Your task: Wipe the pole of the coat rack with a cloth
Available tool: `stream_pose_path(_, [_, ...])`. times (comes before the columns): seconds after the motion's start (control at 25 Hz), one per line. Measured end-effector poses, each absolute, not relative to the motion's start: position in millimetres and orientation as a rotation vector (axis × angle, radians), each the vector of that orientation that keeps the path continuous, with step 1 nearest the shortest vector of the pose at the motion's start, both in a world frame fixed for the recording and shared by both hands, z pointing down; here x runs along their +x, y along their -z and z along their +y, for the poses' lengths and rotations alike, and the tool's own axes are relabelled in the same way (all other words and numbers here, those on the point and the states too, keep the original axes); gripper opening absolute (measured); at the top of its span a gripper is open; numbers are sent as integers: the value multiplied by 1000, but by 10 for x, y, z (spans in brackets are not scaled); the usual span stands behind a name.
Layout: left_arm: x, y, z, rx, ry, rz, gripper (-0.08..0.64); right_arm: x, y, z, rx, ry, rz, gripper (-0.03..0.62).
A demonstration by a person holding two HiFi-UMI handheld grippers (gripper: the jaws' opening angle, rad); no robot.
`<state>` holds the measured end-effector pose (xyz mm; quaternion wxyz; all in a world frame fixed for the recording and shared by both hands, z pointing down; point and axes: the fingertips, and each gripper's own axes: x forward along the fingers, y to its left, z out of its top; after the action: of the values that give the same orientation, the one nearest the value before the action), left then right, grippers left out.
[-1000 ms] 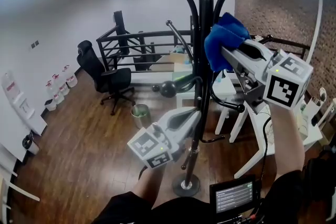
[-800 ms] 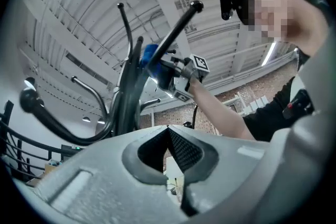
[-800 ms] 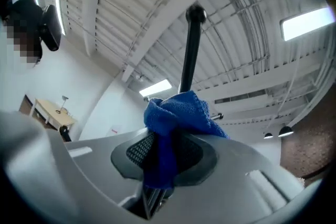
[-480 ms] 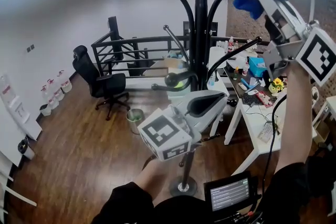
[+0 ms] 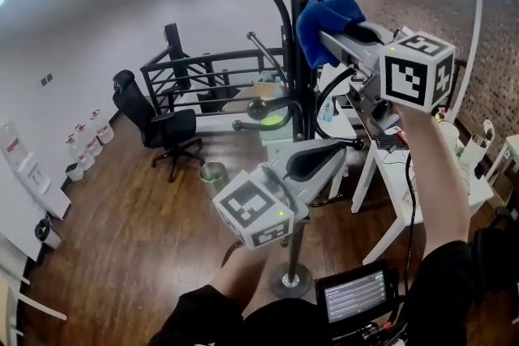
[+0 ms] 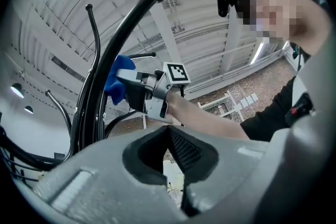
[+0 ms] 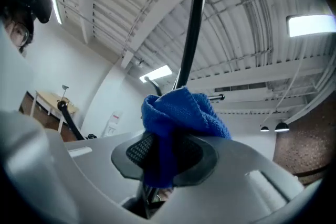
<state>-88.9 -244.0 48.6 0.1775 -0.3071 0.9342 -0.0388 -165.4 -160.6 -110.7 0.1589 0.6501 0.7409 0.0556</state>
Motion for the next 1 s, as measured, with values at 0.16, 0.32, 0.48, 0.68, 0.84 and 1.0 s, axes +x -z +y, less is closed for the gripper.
stream_pose_path(0.16, [-912, -665, -2372, -882, 96, 2683, 2, -1615, 443, -1596, 2012, -350, 2159, 71])
stream_pose_path(0.32, [-939, -825, -2374, -914, 82, 2709, 2, -1592, -404, -1587, 2231, -587, 2173, 69])
stream_pose_path(0.48, [-975, -968, -2456, -972, 93, 2738, 2, -1483, -586, -1843, 2466, -590, 2144, 69])
stream_pose_path(0.68, [-1008, -1149, -2498, -1009, 123, 2777, 2, -1361, -443, -2416, 2417, -447, 2135, 69])
stream_pose_path(0.84, [-984, -1275, -2364, -969, 95, 2814, 2, -1352, -574, -2875, 2401, -188, 2111, 69])
stream_pose_path(1.0, [-996, -1447, -2208, -928, 101, 2857, 2, -1504, -1222, -2797, 2419, -34, 2150, 69])
